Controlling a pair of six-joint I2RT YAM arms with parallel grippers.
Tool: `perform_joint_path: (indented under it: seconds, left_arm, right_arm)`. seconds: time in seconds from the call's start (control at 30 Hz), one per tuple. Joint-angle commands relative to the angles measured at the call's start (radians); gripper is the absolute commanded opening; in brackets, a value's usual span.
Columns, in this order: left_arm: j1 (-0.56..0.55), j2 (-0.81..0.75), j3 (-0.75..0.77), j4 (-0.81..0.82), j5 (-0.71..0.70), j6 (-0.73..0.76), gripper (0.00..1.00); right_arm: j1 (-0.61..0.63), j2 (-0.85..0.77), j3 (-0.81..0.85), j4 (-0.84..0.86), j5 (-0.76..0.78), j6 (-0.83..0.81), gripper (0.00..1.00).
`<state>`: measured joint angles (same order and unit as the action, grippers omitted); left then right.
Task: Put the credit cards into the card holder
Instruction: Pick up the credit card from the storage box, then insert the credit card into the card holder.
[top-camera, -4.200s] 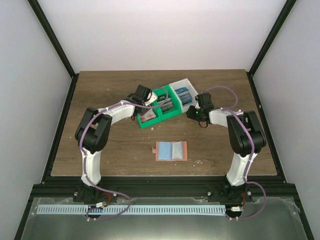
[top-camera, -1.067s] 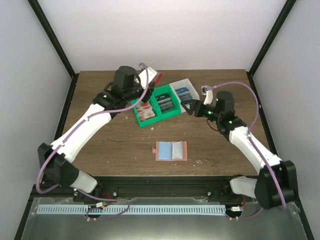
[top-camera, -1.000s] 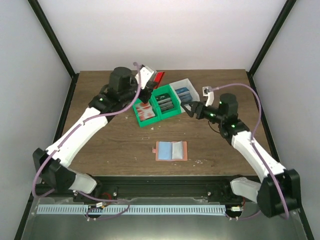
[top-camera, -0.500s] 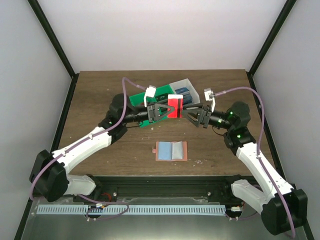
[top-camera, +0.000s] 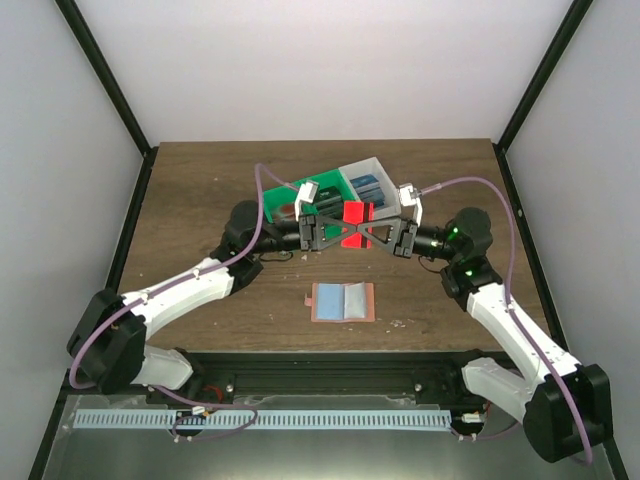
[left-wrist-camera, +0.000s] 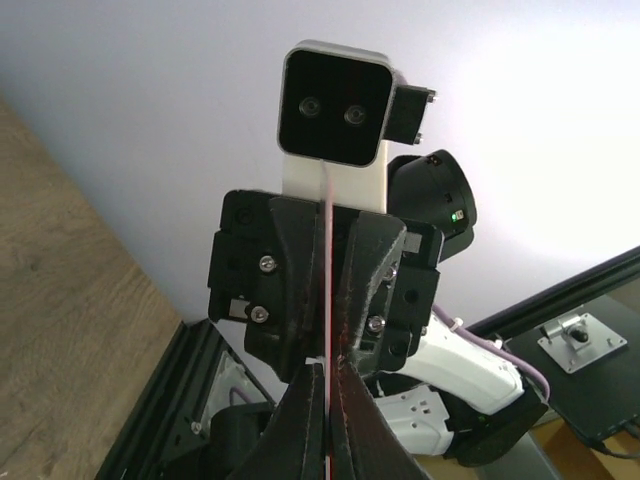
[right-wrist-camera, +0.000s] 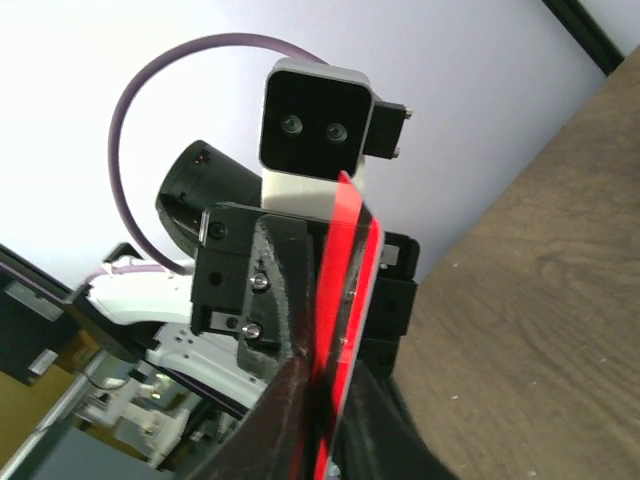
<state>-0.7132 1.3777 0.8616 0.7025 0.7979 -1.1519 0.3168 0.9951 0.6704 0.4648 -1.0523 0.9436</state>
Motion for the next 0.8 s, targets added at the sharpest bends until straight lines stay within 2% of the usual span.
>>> perform_joint_path:
  seconds: [0.0,0.1,0.23,0.3,0.37,0.57,0.77]
  left_arm:
    - [-0.002,-0.029,-0.001,-0.002,-0.003,0.019,0.0]
    - [-0.003,-0.049,0.003,-0.142,-0.044,0.091,0.02]
    - [-0.004,-0.115,0.001,-0.51,-0.231,0.287,0.4]
    - [-0.004,-0.151,-0.04,-0.643,-0.342,0.351,0.51]
    - [-0.004,-0.17,-0.098,-0.704,-0.401,0.376,0.56]
    - [-0.037,-0.114,-0.258,-0.639,-0.382,0.339,0.58]
    - [-0.109,0.026,-0.256,-0.629,-0.431,0.346,0.4]
  right_arm:
    - [0.012,-0.01,-0.038,0.053,-0.011,0.069,0.03]
    - [0.012,-0.03,-0.047,-0.01,0.025,0.045,0.01]
    - [0.013,-0.069,-0.057,-0.23,0.119,-0.063,0.01]
    - [0.017,-0.082,-0.085,-0.356,0.189,-0.129,0.01]
    - [0.026,-0.085,-0.136,-0.432,0.249,-0.165,0.01]
    - [0.109,-0.034,-0.294,-0.388,0.358,-0.121,0.0]
    - [0.151,0.082,-0.378,-0.225,0.377,-0.062,0.01]
